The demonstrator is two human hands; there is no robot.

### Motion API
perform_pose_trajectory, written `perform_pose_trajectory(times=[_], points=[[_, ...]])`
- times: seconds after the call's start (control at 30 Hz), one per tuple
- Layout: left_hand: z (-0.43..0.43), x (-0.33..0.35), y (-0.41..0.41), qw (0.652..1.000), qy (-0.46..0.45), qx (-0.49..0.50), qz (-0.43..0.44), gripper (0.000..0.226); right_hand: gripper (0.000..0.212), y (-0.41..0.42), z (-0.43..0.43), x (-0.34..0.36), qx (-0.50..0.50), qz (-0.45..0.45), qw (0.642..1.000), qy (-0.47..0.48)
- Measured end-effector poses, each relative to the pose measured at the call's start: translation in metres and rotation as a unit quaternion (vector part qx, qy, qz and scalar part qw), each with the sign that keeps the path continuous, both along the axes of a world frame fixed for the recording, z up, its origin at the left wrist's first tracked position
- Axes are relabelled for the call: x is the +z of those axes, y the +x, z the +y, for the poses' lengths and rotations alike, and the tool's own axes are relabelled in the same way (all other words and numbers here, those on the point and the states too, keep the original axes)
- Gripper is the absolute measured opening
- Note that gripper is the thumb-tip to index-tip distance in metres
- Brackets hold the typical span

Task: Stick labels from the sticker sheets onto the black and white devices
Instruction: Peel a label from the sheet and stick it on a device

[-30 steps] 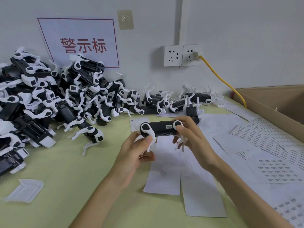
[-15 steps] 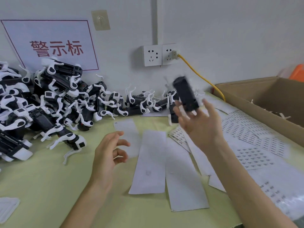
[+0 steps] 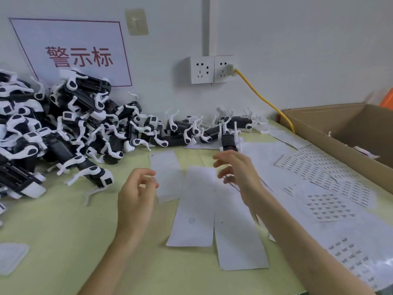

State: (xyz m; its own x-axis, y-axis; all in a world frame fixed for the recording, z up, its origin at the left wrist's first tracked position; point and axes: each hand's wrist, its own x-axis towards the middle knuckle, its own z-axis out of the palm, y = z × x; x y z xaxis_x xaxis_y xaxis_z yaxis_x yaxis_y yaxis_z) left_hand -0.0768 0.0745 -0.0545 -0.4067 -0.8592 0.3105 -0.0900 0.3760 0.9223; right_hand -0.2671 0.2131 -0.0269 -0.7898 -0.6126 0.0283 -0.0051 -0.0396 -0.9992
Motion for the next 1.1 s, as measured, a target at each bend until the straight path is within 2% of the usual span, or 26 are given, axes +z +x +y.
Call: perform_pose_trajectory(times=[0.07, 0.13, 0.23, 0.33, 0.47, 0.7, 0.83, 0.93, 1.1], points=[[-0.001, -0.003, 0.001, 0.991, -0.101, 0.063, -0.063, 0.020, 0.019, 0.013, -0.005, -0.008, 0.006, 0.224, 0.971, 0.082], [-0.006, -0.004, 0.004, 0.968, -0.186, 0.113, -0.125, 0.035, 0.022, 0.023, -0.008, -0.013, 0.025, 0.331, 0.937, 0.104], [-0.017, -0.002, 0.009, 0.926, -0.250, 0.201, -0.201, 0.060, 0.027, 0.028, -0.008, -0.017, 0.057, 0.329, 0.938, 0.090], [-0.030, -0.001, 0.018, 0.913, -0.224, 0.248, -0.234, 0.075, 0.028, 0.028, -0.008, -0.017, 0.064, 0.327, 0.939, 0.088], [-0.046, -0.006, 0.027, 0.920, -0.165, 0.213, -0.286, 0.065, 0.029, 0.027, -0.009, -0.017, 0.063, 0.330, 0.938, 0.088], [-0.050, -0.005, 0.029, 0.929, -0.178, 0.248, -0.207, 0.060, 0.030, 0.026, -0.008, -0.017, 0.068, 0.332, 0.937, 0.086], [-0.047, -0.008, 0.026, 0.938, -0.196, 0.216, -0.185, 0.035, 0.031, 0.026, -0.009, -0.019, 0.070, 0.337, 0.935, 0.089], [-0.044, -0.007, 0.025, 0.965, -0.169, 0.169, -0.104, 0.025, 0.031, 0.026, -0.010, -0.019, 0.071, 0.336, 0.935, 0.085], [-0.037, 0.007, 0.022, 0.996, -0.057, 0.049, 0.053, 0.028, 0.031, 0.026, -0.009, -0.020, 0.074, 0.339, 0.934, 0.083]])
